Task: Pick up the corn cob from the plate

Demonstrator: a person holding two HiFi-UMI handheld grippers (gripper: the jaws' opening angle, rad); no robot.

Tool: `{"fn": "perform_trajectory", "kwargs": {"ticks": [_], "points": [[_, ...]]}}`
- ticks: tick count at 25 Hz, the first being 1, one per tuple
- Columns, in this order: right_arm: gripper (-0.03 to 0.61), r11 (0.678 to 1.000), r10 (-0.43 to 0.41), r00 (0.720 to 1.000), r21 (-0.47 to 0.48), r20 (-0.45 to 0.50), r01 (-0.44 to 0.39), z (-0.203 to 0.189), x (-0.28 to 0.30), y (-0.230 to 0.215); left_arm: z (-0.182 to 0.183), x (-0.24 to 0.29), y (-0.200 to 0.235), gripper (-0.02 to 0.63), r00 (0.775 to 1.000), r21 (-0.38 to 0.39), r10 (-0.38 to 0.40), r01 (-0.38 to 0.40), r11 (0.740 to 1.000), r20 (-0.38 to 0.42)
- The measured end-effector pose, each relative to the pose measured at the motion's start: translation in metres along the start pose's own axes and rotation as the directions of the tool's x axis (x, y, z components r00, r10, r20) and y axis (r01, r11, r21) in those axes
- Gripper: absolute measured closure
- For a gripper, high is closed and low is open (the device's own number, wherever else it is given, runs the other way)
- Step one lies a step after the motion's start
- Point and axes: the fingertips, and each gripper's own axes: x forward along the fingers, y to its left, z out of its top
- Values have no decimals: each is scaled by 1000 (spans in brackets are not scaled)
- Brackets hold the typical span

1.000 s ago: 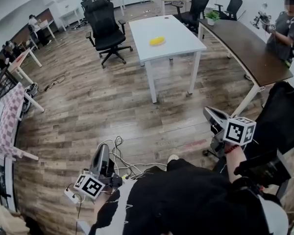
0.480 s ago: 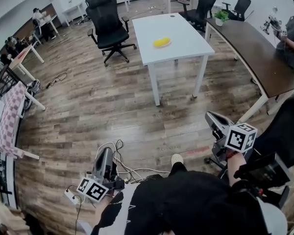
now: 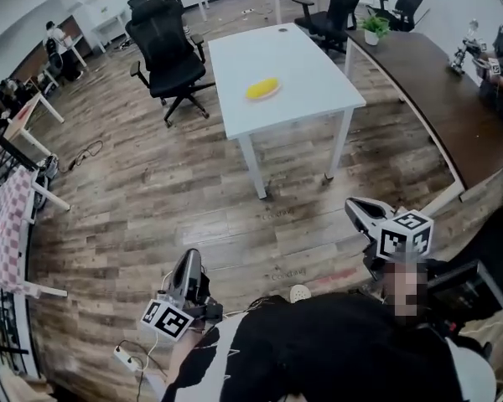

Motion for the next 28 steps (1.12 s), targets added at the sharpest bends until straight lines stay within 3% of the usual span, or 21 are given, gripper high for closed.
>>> {"fn": "perform_trajectory", "kwargs": {"ticks": [3, 8, 17, 24, 28], "points": [[563, 998, -41, 999, -51, -32, 39, 11, 9, -30, -2, 43, -3, 601, 1000, 2, -30, 30, 1000, -1], [563, 999, -39, 999, -29, -31, 38, 25, 25, -60, -10, 89, -3, 601, 998, -5, -56, 56, 998, -26], [563, 992, -63, 997, 106, -36, 66, 25, 51, -96, -11, 134, 15, 601, 990, 70, -25, 35, 997, -136], [563, 970, -165, 986, 179, -29, 167, 37, 81, -132, -5, 213, 54, 601, 980, 47, -85, 95, 994, -181], [563, 947, -215, 977, 247, 0, 208, 61, 111, -145, 15, 268, 77, 601, 962, 51, -147, 163, 985, -229]]}}
